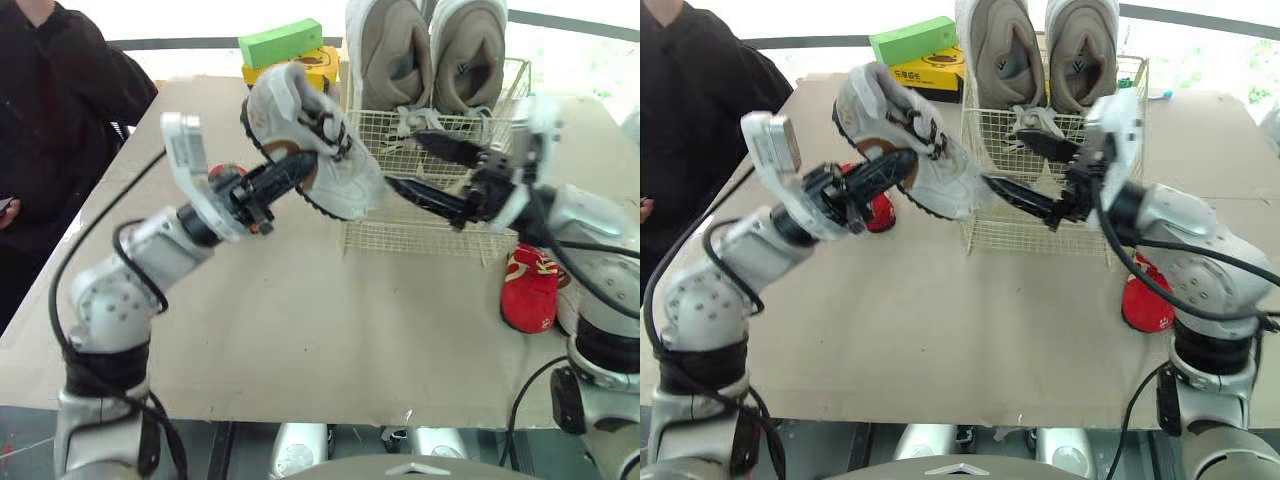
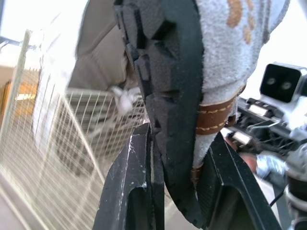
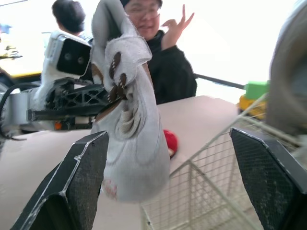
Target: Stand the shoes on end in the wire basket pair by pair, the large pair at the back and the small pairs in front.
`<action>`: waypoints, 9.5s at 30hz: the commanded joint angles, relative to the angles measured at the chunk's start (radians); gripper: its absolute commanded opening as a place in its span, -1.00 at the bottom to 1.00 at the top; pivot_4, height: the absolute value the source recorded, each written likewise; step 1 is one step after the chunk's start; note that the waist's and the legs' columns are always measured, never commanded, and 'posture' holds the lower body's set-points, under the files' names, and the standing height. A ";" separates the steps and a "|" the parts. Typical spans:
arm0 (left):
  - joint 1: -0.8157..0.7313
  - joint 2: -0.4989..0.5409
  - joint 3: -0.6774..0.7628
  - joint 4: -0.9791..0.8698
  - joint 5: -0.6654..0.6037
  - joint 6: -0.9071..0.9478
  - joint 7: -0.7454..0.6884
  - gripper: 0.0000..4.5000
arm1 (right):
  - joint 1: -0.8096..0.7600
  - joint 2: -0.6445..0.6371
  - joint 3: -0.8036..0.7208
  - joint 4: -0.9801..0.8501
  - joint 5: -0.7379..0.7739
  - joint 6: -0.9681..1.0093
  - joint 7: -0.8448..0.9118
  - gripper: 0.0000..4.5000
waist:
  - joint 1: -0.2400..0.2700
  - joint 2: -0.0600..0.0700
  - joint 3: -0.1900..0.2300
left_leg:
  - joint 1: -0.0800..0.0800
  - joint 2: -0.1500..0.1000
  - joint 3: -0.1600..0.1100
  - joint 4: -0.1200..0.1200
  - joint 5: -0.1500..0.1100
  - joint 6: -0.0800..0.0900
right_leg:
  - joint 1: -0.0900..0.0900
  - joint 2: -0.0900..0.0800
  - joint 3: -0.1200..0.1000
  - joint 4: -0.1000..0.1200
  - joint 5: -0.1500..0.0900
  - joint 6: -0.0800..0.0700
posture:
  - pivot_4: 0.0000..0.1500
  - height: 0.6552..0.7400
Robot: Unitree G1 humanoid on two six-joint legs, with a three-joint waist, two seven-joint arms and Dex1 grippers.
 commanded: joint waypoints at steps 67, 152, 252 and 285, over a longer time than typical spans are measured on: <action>-0.642 -0.251 -0.326 0.635 1.092 -0.277 -0.581 0.88 | 0.800 -0.502 -0.684 -0.031 0.365 -0.277 0.197 0.78 | -0.001 -0.003 0.002 | 0.002 0.000 0.002 0.004 -0.003 0.006 | 0.003 0.001 0.006 0.002 -0.004 0.007 | 1.00 1.00; -1.375 -0.260 -0.721 1.558 1.550 -2.153 -0.877 -0.99 | 0.391 -0.373 -0.162 0.001 0.266 -0.308 0.141 0.78 | -0.003 -0.004 0.002 | -0.001 0.000 0.007 0.005 -0.004 0.007 | -0.002 0.001 0.009 0.002 -0.002 0.004 | 1.00 1.00; 0.225 -0.127 -0.325 -0.289 0.444 -0.139 -0.361 1.00 | 0.494 -0.734 -0.164 0.618 -0.302 0.101 0.184 -0.98 | 0.014 0.003 -0.002 | 0.015 -0.001 0.012 0.015 -0.011 0.017 | 0.018 -0.002 0.018 -0.001 -0.004 0.007 | 1.00 1.00; 0.383 -0.243 -0.114 -0.344 0.379 -0.159 -0.088 1.00 | 0.127 0.164 0.151 0.447 -0.758 -0.862 -0.466 -0.98 | -0.032 0.005 -0.005 | 0.004 -0.004 0.018 0.003 -0.005 0.008 | -0.003 -0.002 0.027 0.003 -0.001 0.012 | 1.00 1.00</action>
